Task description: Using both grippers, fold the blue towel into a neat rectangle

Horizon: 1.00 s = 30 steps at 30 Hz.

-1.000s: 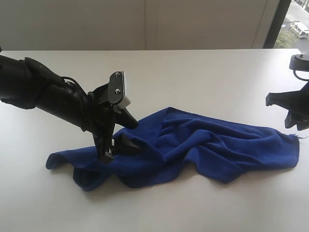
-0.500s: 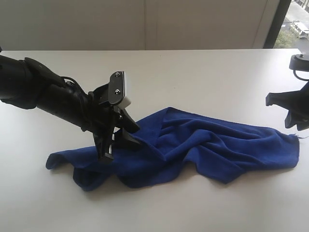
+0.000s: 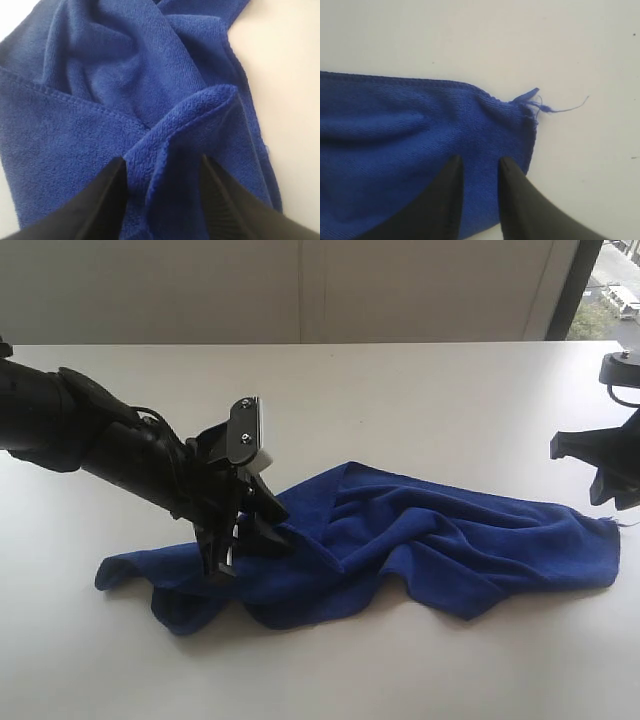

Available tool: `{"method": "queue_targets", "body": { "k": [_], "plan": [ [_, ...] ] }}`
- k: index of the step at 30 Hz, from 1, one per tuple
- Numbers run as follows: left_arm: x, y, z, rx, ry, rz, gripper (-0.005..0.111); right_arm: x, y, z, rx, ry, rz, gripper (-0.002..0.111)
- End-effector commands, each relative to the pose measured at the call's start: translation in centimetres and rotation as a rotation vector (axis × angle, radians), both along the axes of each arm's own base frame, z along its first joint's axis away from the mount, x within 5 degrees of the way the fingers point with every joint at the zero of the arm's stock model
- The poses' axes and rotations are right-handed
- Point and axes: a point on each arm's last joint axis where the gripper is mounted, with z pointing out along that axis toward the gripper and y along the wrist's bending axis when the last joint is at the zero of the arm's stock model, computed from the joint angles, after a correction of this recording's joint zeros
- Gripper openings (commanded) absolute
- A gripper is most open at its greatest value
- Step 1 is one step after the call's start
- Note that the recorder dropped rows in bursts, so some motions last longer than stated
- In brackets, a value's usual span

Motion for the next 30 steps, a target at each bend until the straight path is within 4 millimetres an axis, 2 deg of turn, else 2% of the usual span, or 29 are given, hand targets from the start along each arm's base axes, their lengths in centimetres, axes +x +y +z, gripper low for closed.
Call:
{"method": "queue_targets", "body": {
  "k": [1, 9, 11, 13, 16, 18, 23, 30],
  "plan": [
    [-0.2, -0.4, -0.6, -0.015, 0.037, -0.017, 0.049, 0.1, -0.3, 0.1, -0.001, -0.009, -0.007, 0.024],
    [-0.8, -0.2, 3.2, -0.065, -0.070, -0.038, 0.000, 0.1, -0.3, 0.1, -0.002, -0.013, -0.008, 0.024],
    [-1.0, -0.1, 4.0, -0.072, -0.088, -0.034, 0.000, 0.1, -0.3, 0.1, -0.002, -0.013, -0.008, 0.024],
    [-0.8, 0.5, 5.1, -0.042, -0.112, 0.059, 0.000, 0.1, -0.3, 0.2, -0.009, -0.022, 0.002, 0.024],
    [-0.5, 2.9, 7.7, 0.015, -0.130, 0.274, 0.000, 0.0, -0.4, 1.0, -0.034, -0.045, 0.022, 0.024],
    [-0.6, 4.3, 8.9, 0.015, -0.105, 0.354, 0.000, -0.5, -0.7, 1.3, -0.086, -0.020, 0.036, 0.024],
    [-0.1, 7.1, 9.5, 0.049, -0.058, 0.467, 0.000, -0.8, -1.8, 0.5, -0.176, 0.037, -0.038, 0.024],
    [0.5, 8.8, 9.4, 0.060, -0.057, 0.518, 0.000, 0.2, -1.7, -2.4, -0.138, -0.002, -0.086, 0.024]
  ]
}}
